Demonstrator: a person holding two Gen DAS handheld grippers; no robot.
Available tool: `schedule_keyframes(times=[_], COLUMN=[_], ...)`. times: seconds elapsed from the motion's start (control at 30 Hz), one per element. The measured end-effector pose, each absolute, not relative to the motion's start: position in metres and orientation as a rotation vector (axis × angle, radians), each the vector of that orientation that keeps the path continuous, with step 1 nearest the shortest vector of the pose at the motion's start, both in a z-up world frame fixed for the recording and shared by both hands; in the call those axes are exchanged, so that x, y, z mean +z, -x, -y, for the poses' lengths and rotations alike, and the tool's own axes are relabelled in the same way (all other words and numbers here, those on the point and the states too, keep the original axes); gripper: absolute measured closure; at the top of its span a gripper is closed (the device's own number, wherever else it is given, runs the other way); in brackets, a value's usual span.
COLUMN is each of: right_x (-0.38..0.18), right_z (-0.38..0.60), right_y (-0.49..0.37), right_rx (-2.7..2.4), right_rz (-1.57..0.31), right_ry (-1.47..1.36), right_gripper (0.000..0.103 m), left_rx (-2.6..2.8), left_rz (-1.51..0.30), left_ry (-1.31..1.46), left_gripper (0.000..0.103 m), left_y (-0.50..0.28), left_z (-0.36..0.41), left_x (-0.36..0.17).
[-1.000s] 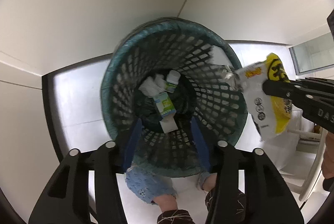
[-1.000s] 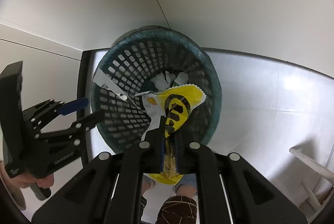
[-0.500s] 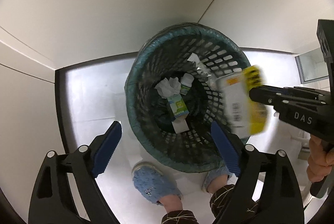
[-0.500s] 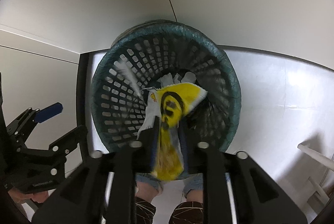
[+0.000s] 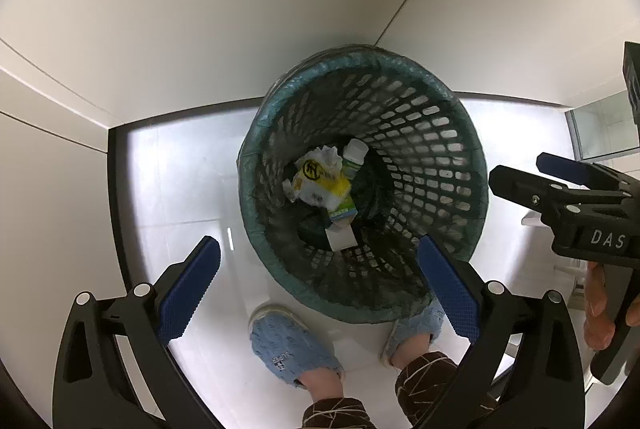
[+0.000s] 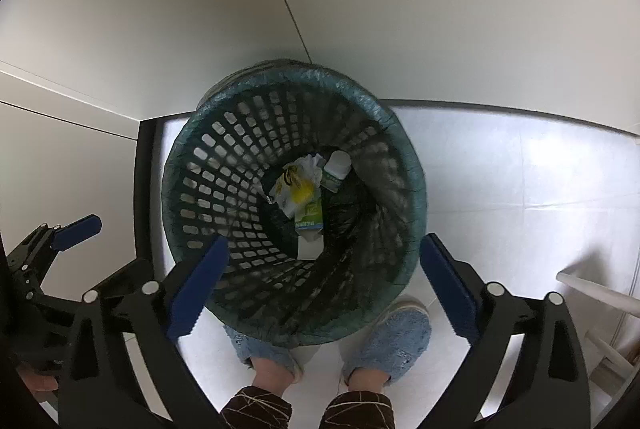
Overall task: Collect trash
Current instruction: 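Open both tools to drop the tissue and snack bag into the wastebasket, then raise both open tools back up to the counter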
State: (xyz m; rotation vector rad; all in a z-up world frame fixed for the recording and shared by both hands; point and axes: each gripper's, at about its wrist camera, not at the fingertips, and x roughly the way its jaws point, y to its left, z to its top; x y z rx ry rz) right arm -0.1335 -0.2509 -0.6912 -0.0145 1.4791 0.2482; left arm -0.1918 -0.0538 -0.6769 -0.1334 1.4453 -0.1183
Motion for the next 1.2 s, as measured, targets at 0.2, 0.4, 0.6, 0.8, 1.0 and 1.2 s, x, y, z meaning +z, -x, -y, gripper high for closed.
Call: schedule_keyframes(times=[0.2, 0.4, 0.6, 0.8, 1.0, 1.2], right_x=[-0.659, -0.599, -0.53, -0.465, -0.408, -0.348], right_z=[0.254, 0.251, 0.259, 0.271, 0.279, 0.273], right_y=[0.136, 0.138, 0.133, 0.131, 0.134, 0.132], right_rx=[0.257, 0.279, 0.276, 0.273, 0.256, 0.232], right_rz=[-1.452, -1.374, -1.297, -1.25, -1.242, -1.212], right_ry=[0.034, 0.104, 0.128, 0.136, 0.098, 0.112], right_gripper=[0.008, 0.008, 0.008, 0.008, 0.008, 0.008], left_rx=[-0.086, -0.063, -0.072, -0.065, -0.05, -0.02], left_rz=[-1.448, -1.401, -1.341, -1.271, -1.229, -1.193], left_ry=[0.152, 0.177, 0.171, 0.188, 0.206, 0.21], left_gripper=[0.006, 0.006, 0.006, 0.006, 0.007, 0.009], left_y=[0.193, 0.193, 0.186, 0.176, 0.171, 0.172], left_z=[0.056, 0.055, 0.061, 0.057, 0.048, 0.041], left_x=[-0.654, -0.598, -0.531, -0.463, -0.396, -0.333])
